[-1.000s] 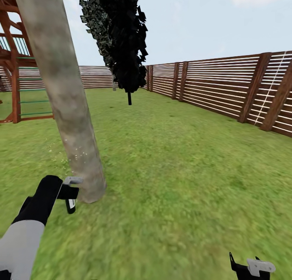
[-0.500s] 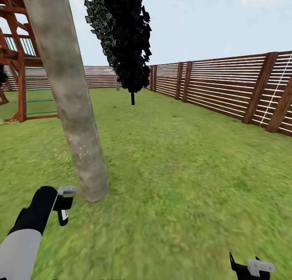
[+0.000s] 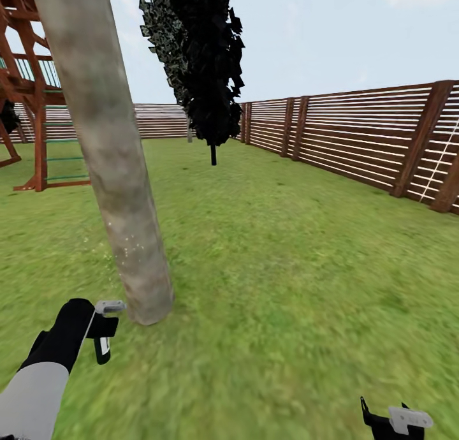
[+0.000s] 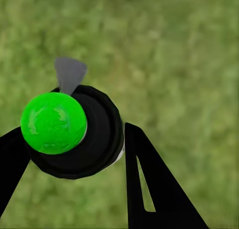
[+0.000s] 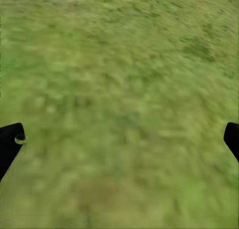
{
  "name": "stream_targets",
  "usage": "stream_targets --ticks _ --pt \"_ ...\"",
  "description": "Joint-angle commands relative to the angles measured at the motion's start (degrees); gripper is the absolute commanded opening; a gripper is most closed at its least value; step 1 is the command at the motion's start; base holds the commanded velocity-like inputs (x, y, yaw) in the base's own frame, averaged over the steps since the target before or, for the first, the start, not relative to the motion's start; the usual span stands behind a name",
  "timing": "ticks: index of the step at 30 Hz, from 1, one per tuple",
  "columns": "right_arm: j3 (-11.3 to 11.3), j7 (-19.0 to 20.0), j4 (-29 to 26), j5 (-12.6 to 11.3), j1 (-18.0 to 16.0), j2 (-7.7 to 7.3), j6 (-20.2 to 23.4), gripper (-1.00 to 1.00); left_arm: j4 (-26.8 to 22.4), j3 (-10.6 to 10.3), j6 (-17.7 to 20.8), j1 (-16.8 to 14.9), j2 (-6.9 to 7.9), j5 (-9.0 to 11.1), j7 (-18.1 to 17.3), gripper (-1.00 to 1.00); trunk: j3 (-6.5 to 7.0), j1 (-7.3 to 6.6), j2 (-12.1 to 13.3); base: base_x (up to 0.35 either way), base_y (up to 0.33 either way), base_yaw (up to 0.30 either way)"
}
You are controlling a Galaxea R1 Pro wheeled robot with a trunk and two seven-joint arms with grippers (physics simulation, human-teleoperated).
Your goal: In the garden, pick up the pesticide atomizer on the floor and spray pesticide onto both trees until each tree trunk is fully covered.
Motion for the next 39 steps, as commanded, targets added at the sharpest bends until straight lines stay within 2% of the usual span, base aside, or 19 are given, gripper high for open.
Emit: stream_targets --ticks 1,4,7,8,10,11,12,13,15,20,23,24,26,29,34,39 --pt "0.00 0.00 0.02 0.00 0.00 0.00 0.00 1.00 1.37 0.04 -1.61 -0.02 0.13 -0.03 0.02 -1.00 0.00 0.00 0.00 0.338 0.000 0.150" --pt "0.00 0.00 0.05 0.00 0.00 0.00 0.00 1.00 3.76 -0.14 -4.31 0.02 -0.31 0.06 0.20 -1.00 0.00 0.00 0.00 0.338 0.000 0.231" --pt "0.00 0.00 0.03 0.00 -0.01 0.00 0.00 1.00 4.11 -0.17 -4.82 0.05 -3.55 -0.13 0.32 -1.00 0.00 0.00 0.00 0.134 0.000 0.218" --pt "0.00 0.00 -0.01 0.00 -0.02 0.00 0.00 1.00 4.15 -0.08 -4.83 0.04 -3.62 -0.16 0.32 -1.00 0.00 0.00 0.00 0.021 0.000 0.057" --pt "0.00 0.00 0.02 0.00 -0.01 0.00 0.00 1.00 4.15 0.27 -4.88 0.64 -2.80 -0.19 0.53 -1.00 0.00 0.00 0.00 0.005 0.000 0.014" --pt "0.00 0.00 -0.01 0.00 0.00 0.00 0.00 1.00 4.13 0.27 -4.90 1.22 -1.46 -0.14 1.55 -1.00 0.00 0.00 0.00 0.001 0.000 0.004" --pt "0.00 0.00 0.00 0.00 0.00 0.00 0.00 1.00 4.13 0.26 -4.91 1.50 -0.80 -0.12 2.19 -1.00 0.00 0.00 0.00 0.001 0.000 0.002" --pt "0.00 0.00 -0.01 0.00 0.00 0.00 0.00 1.00 4.12 0.26 -4.92 1.65 -0.45 -0.11 2.52 -1.00 0.00 0.00 0.00 0.000 0.000 0.001" --pt "0.00 0.00 -0.03 0.00 0.00 -0.02 0.00 1.00 4.12 -0.03 -4.97 1.78 -0.78 0.09 2.83 -1.00 0.00 0.00 0.00 0.000 0.000 0.000" --pt "0.00 0.00 -0.12 0.00 0.00 -0.09 -0.08 1.00 3.99 0.03 -4.99 1.81 -3.21 0.50 2.96 -1.00 0.00 0.00 0.00 0.001 -0.001 0.000" --pt "-0.03 0.00 -0.13 -0.03 0.00 -0.09 -0.09 1.00 3.96 -0.27 -5.80 1.73 -6.24 0.08 3.88 -1.00 0.00 0.00 0.00 0.105 -0.137 0.000" --pt "-0.03 0.00 -0.13 -0.03 0.00 -0.09 -0.09 1.00 3.95 -0.29 -5.93 1.73 -6.45 0.03 4.87 -1.00 0.00 0.00 0.00 0.153 -0.209 0.000" --pt "-0.02 0.00 -0.13 -0.01 -0.01 -0.09 -0.09 1.00 4.02 0.21 -6.04 1.72 -5.43 -0.01 6.00 -1.00 0.00 0.00 0.00 0.163 -0.211 0.000" --pt "-0.04 0.00 -0.13 -0.03 0.00 -0.09 -0.09 1.00 4.06 0.27 -6.00 1.72 -0.55 0.22 6.12 -1.00 0.00 0.00 0.00 0.189 -0.163 0.000" --pt "0.00 0.00 -0.05 -0.02 0.00 -0.09 -0.09 1.00 4.09 0.08 -6.15 1.72 -0.66 0.46 6.38 -1.00 0.00 0.00 0.00 0.173 -0.207 0.083" --pt "0.00 -0.01 -0.04 -0.01 0.00 -0.09 -0.09 1.00 4.01 0.34 -6.15 1.72 -0.21 0.31 6.36 -1.00 0.00 0.00 0.00 -0.079 -0.260 0.270"
